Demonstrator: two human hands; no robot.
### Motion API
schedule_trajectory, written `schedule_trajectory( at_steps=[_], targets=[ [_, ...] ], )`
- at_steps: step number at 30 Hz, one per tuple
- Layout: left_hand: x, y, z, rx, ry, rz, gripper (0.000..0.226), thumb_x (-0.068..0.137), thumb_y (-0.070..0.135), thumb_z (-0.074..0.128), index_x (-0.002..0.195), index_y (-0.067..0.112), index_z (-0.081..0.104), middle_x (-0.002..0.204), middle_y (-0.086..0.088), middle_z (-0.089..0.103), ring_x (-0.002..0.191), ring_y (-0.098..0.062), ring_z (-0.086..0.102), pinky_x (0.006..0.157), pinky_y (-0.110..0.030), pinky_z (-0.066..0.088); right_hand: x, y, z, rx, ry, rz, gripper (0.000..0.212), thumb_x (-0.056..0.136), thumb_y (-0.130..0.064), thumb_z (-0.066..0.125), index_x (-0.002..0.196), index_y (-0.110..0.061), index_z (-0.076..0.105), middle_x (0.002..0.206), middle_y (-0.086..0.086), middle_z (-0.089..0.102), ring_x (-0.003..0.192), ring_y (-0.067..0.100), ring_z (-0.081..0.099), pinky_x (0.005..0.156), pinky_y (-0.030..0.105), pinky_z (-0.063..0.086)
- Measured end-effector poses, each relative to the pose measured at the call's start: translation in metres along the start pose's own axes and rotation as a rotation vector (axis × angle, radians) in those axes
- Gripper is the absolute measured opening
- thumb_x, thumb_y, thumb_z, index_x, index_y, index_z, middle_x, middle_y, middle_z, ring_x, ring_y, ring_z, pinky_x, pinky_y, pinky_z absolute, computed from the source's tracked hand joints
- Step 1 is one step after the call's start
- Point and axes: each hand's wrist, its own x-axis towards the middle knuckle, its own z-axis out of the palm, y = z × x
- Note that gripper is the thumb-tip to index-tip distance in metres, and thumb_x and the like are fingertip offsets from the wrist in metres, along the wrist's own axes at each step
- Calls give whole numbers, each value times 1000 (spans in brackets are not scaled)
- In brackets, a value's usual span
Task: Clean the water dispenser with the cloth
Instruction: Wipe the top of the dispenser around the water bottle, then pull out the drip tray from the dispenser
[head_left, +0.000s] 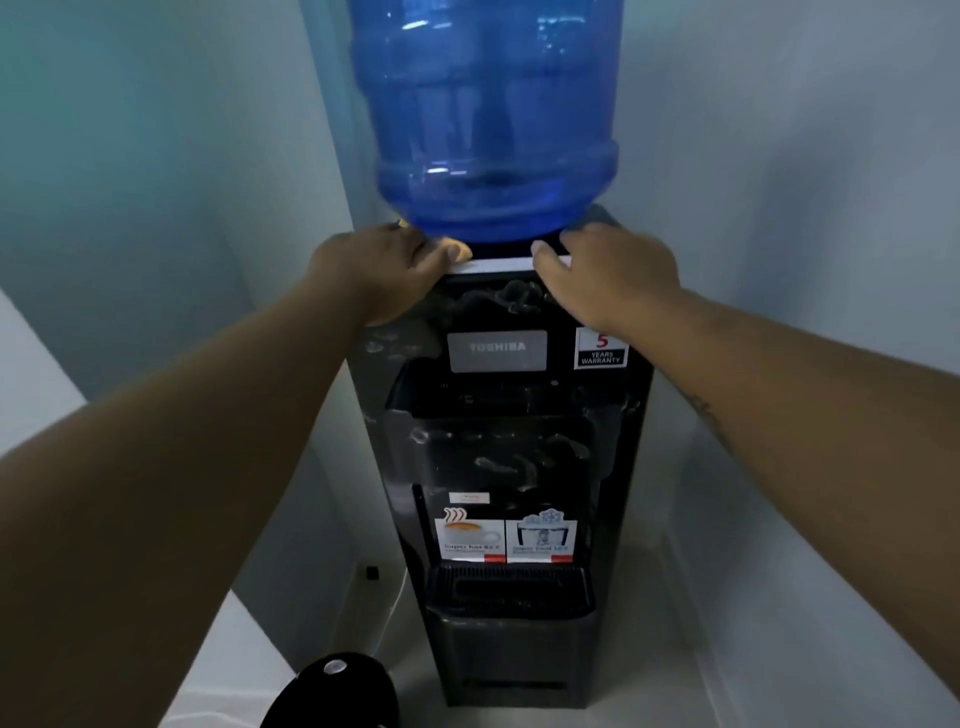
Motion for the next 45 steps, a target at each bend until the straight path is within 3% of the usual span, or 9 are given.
schedule_trajectory(
  at_steps=[2,4,6,10,17,28,36,45],
  targets=[
    [-6,4,5,41,124,35,72,96,69,13,139,23,47,142,-11,54,125,-34,53,103,-47,36,-1,4,2,-22,57,-13,62,99,-55,22,118,-12,63,121,10,61,110,29,54,104,47,35],
    [-21,10,16,40,197,52,72,94,69,18,141,22,46,147,-8,49,132,-32,48,113,-50,27,-15,3,8,-37,51,-11,63,99,-56,22,139,-16,48,143,11,47,134,29,39,117,52,17],
    [-43,14,25,79,266,67,72,91,68,23,144,23,43,152,-7,44,136,-33,43,116,-51,25,-37,0,11,-52,30,-28,64,99,-58,23,152,-22,29,158,11,27,147,28,18,120,52,4],
    [-95,32,35,94,339,61,70,89,62,31,139,17,48,146,-10,48,127,-37,48,103,-47,38,-88,-5,11,3,-24,-25,66,98,-56,30,156,-28,14,164,10,5,151,29,-3,121,51,0],
    [-200,71,62,37,195,9,70,93,59,36,149,17,38,154,-10,41,138,-32,39,113,-46,31,-187,-18,15,76,-158,21,70,97,-53,38,156,-31,8,164,9,3,151,29,-1,121,49,6],
    [-352,110,111,-77,-40,-35,69,94,60,37,152,23,30,158,-5,34,142,-27,34,115,-46,25,-338,-26,38,124,-428,85,77,95,-51,48,156,-32,5,164,8,-1,150,29,-4,120,48,12],
    [-371,105,153,-89,-172,-76,71,94,62,38,154,25,24,160,-3,28,145,-26,30,118,-47,25,-351,-9,79,72,-530,72,76,94,-55,49,155,-30,13,164,8,3,150,31,-1,120,50,13],
    [-320,72,234,-108,-352,-61,72,94,65,37,155,30,20,164,-3,19,148,-27,22,119,-48,22,-321,0,164,49,-657,113,72,94,-56,48,154,-32,15,164,6,4,150,31,1,119,50,14]
  ],
)
